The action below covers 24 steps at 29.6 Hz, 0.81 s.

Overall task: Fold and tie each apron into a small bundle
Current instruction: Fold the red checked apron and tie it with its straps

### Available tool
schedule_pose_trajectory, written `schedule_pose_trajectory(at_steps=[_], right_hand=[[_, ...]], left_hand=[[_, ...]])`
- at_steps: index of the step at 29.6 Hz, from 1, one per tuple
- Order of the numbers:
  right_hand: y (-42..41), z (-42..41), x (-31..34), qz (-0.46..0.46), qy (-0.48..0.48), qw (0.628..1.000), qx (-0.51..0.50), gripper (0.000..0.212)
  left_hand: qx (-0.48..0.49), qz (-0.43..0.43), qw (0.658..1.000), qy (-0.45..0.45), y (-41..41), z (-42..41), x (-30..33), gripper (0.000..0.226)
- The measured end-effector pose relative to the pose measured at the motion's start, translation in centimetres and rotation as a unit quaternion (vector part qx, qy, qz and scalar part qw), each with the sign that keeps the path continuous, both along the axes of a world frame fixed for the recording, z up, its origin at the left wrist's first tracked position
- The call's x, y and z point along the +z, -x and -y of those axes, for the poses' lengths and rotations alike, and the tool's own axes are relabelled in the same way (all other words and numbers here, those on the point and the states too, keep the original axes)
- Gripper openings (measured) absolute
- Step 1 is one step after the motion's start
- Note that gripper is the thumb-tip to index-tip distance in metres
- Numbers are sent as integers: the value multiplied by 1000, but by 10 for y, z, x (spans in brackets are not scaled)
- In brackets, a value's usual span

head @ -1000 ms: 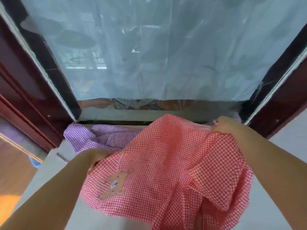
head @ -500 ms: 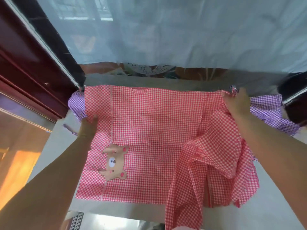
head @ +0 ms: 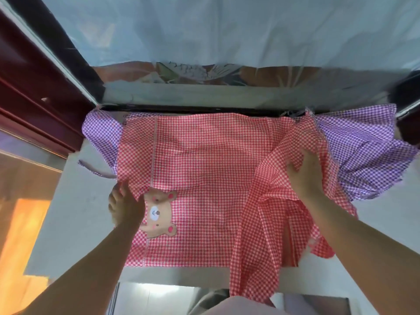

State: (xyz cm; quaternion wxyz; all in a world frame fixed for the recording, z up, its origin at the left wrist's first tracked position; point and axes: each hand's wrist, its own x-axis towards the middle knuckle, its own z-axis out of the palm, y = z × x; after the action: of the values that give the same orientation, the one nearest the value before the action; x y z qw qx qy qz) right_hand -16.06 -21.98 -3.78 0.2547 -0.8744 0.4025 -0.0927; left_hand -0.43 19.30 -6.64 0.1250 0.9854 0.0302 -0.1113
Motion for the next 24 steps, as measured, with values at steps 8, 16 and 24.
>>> schedule_pose_trajectory(at_steps=[8,16,24], right_hand=[[61,36,-8,-31,-46,969,-240,75],[99,69,-13,-139,-229,958,-101,85],[142,108,-4,-108,-254,955,-112,33]], left_hand=[[-352,-98,927,85,66,156,7,56],[-251,-323,907,101,114,253,-3,89],[-222,-275,936,-10,131,276,-11,93]])
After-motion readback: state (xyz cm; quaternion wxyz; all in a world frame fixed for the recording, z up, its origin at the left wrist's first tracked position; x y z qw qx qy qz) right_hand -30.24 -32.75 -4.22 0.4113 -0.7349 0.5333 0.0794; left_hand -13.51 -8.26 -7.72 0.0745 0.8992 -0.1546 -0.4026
